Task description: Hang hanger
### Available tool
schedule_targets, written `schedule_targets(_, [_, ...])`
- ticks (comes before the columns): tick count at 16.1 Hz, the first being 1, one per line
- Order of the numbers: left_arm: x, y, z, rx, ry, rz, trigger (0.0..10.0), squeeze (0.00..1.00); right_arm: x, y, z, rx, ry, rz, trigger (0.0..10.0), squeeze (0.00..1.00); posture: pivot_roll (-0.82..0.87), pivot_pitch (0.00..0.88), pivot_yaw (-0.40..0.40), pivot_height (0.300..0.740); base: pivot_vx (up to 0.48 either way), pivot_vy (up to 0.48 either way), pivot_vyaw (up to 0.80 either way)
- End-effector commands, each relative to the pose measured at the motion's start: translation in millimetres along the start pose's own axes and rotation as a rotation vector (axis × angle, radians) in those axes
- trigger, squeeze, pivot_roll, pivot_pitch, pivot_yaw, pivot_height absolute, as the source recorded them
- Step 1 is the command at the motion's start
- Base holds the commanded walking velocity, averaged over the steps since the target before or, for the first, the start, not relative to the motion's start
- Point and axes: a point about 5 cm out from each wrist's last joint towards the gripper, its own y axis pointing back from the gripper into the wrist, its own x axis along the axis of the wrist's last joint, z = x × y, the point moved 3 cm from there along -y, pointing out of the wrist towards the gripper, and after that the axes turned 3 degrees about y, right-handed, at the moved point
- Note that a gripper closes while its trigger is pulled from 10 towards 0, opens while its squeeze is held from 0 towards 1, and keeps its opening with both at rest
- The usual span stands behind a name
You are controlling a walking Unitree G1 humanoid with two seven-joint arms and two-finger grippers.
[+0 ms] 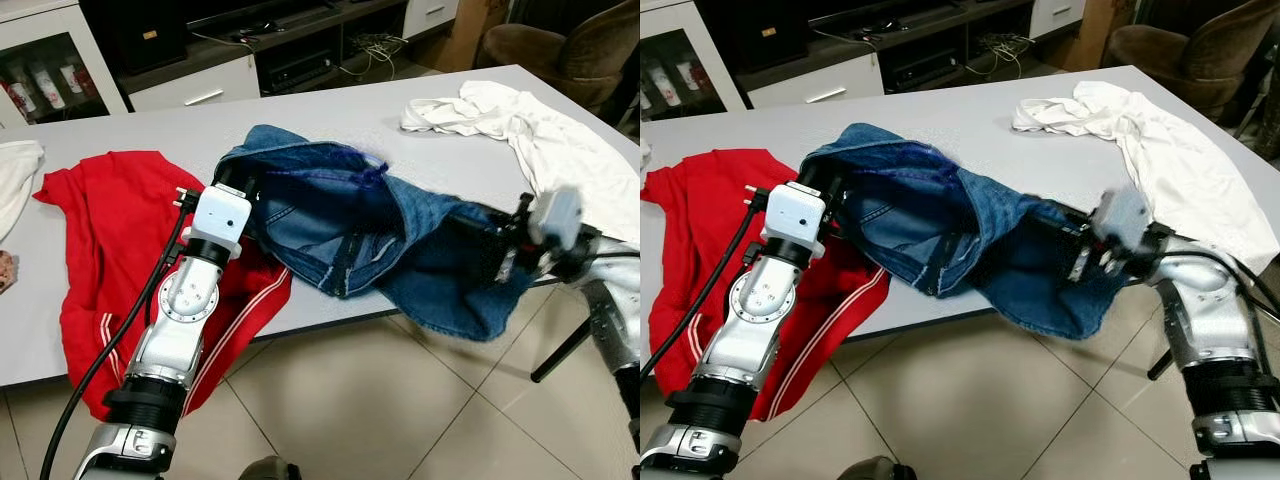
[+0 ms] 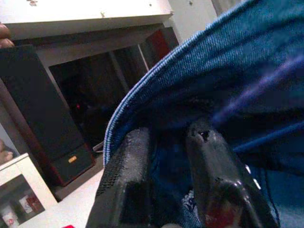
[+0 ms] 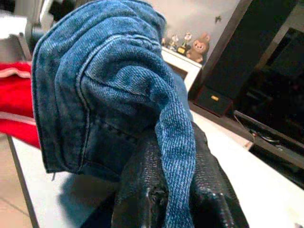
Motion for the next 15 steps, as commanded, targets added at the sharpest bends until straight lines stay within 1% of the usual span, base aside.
schedule_targets(1, [-7.1, -0.7, 4.6, -0.033, 0.005, -0.041, 10.0, 0.00, 31.0, -4.8, 12.6, 0.006, 0.059, 0.110, 10.0, 0.00, -0.03, 0.000, 0.091, 0.736, 0.000, 0.000, 0.00])
schedule_targets(5, [-4.8, -0.9, 9.7, -0.072, 0.009, -0.027, 10.0, 0.00, 27.7, -1.2, 18.0, -0.001, 0.042, 0.080, 10.0, 0.00, -0.04, 0.000, 0.096, 0.736, 0.000, 0.000, 0.00])
schedule_targets(6, [-5.4, -0.9, 11.7, -0.079, 0.010, -0.029, 10.0, 0.00, 31.6, -2.7, 19.4, -0.006, 0.017, 0.110, 10.0, 0.00, -0.04, 0.000, 0.097, 0.736, 0.000, 0.000, 0.00])
schedule_targets(7, [-5.6, -0.9, 12.3, -0.082, 0.011, -0.030, 10.0, 0.00, 33.7, -3.9, 18.0, 0.010, 0.002, 0.122, 10.0, 0.00, -0.04, 0.000, 0.098, 0.736, 0.000, 0.000, 0.00])
schedule_targets(8, [-4.9, -1.3, 13.4, -0.089, 0.009, -0.029, 10.0, 0.00, 35.0, -5.2, 9.7, 0.086, -0.052, 0.119, 10.0, 0.00, -0.04, 0.000, 0.098, 0.736, 0.000, 0.000, 0.00])
schedule_targets(10, [-4.2, -1.9, 13.3, -0.092, 0.001, -0.026, 10.0, 0.00, 29.0, -1.8, 8.2, 0.108, -0.046, 0.076, 10.0, 0.00, -0.03, 0.000, 0.098, 0.736, 0.000, 0.000, 0.00])
schedule_targets(12, [-5.7, -2.5, 9.4, -0.085, -0.020, -0.032, 10.0, 0.00, 27.5, 1.6, 6.8, 0.139, -0.058, 0.054, 10.0, 0.00, -0.03, 0.000, 0.093, 0.736, 0.000, 0.000, 0.00])
schedule_targets(14, [-2.8, -5.7, -2.3, -0.037, -0.028, -0.020, 10.0, 0.00, 22.3, 3.3, 1.5, 0.159, -0.080, 0.025, 10.0, 0.00, -0.03, 0.000, 0.089, 0.736, 0.000, 0.000, 0.00])
schedule_targets(15, [5.1, -9.9, -11.1, 0.002, -0.024, 0.011, 10.0, 0.00, 23.4, 0.8, 1.0, 0.119, -0.118, 0.066, 10.0, 0.00, -0.02, 0.000, 0.081, 0.736, 0.000, 0.000, 0.00])
